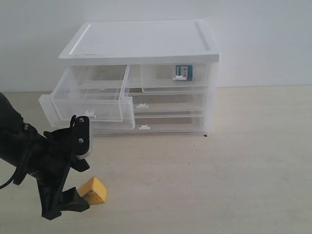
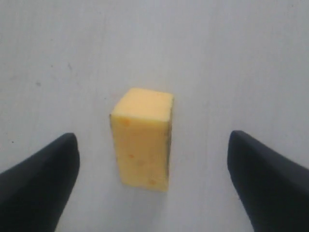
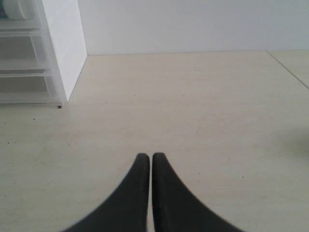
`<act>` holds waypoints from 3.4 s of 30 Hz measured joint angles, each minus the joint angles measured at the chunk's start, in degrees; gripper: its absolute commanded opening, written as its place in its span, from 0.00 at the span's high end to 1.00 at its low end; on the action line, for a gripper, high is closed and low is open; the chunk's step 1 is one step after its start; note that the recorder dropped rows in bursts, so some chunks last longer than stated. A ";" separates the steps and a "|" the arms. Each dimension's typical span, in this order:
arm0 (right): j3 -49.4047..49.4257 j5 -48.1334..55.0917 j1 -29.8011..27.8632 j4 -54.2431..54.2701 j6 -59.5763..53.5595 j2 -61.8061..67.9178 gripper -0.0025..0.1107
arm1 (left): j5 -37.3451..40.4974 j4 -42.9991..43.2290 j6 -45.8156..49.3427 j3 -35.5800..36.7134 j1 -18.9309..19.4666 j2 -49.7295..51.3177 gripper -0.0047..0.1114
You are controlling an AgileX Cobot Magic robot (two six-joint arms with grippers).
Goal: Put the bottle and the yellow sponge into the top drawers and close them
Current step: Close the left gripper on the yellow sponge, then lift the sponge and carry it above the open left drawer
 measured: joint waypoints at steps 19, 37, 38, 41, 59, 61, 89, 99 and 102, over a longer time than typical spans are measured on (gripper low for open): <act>0.00 0.00 0.00 0.00 0.00 0.00 0.98 | -1.59 -0.79 2.17 -2.45 1.49 7.31 0.34; 0.00 0.00 0.00 0.00 0.00 0.00 0.98 | -1.12 -7.98 10.06 -2.54 1.49 8.23 0.92; 0.00 0.00 0.00 0.00 0.00 0.00 0.98 | -0.25 -7.98 10.06 -2.54 1.49 8.23 0.92; 0.00 0.00 0.00 0.00 0.00 0.00 0.98 | 1.41 -7.98 9.10 -2.54 1.49 8.04 0.92; 0.00 0.00 0.00 0.00 0.00 0.00 0.98 | 25.56 -5.11 -6.13 -5.35 0.87 -7.86 0.92; 0.00 0.00 0.00 0.00 0.00 0.00 0.98 | 29.67 -4.83 -5.79 -6.49 0.61 -10.16 0.92; 0.00 0.00 0.00 0.00 0.00 0.00 0.98 | 38.38 16.55 -3.11 -44.17 2.16 -6.71 0.92; 0.00 0.00 0.00 0.00 0.00 0.00 0.98 | 38.28 16.71 -1.95 -52.81 2.39 5.77 0.92; 0.00 0.00 0.00 0.00 0.00 0.00 0.98 | 38.28 16.58 -1.95 -53.50 2.39 8.12 0.92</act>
